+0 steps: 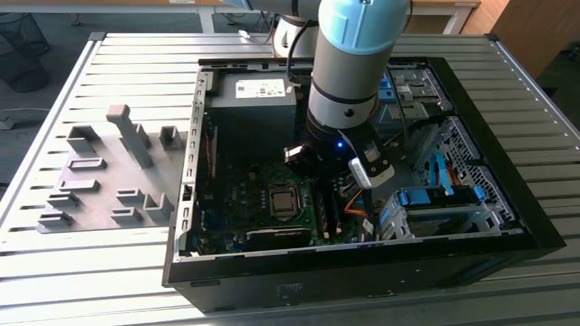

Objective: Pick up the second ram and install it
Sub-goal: 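Insert the second ram into the second slot, then press down the second ram until it locks into place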

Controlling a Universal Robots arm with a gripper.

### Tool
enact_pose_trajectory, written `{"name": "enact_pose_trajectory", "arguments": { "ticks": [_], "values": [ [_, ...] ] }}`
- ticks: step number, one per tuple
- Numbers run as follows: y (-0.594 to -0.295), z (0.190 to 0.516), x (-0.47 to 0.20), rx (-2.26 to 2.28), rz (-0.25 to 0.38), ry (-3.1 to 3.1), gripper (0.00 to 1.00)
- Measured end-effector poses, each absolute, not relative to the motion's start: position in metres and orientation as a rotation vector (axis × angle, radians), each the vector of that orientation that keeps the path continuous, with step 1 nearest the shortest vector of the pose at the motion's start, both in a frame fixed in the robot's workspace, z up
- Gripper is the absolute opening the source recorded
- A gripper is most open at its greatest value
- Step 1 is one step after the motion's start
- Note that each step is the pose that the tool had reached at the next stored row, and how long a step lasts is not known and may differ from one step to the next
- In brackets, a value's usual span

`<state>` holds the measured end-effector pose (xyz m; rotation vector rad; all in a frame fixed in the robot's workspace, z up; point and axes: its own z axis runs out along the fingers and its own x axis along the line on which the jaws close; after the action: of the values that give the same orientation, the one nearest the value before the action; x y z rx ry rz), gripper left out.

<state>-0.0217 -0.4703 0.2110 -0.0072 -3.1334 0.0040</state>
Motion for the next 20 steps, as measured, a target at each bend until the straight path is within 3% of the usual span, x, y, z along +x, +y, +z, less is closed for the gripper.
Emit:
{"name": "enact_pose_trajectory", "arguments": {
  "ticks": [11,13,15,20],
  "values": [
    [-0.47,0.226,-0.022,-0.007,0.004,-3.133,0.22],
    [-0.47,0.226,-0.022,-0.007,0.004,-3.133,0.2],
    [-0.47,0.226,-0.022,-0.007,0.004,-3.133,0.11],
    [-0.47,0.226,-0.022,-0.007,0.004,-3.133,0.11]
  ]
}}
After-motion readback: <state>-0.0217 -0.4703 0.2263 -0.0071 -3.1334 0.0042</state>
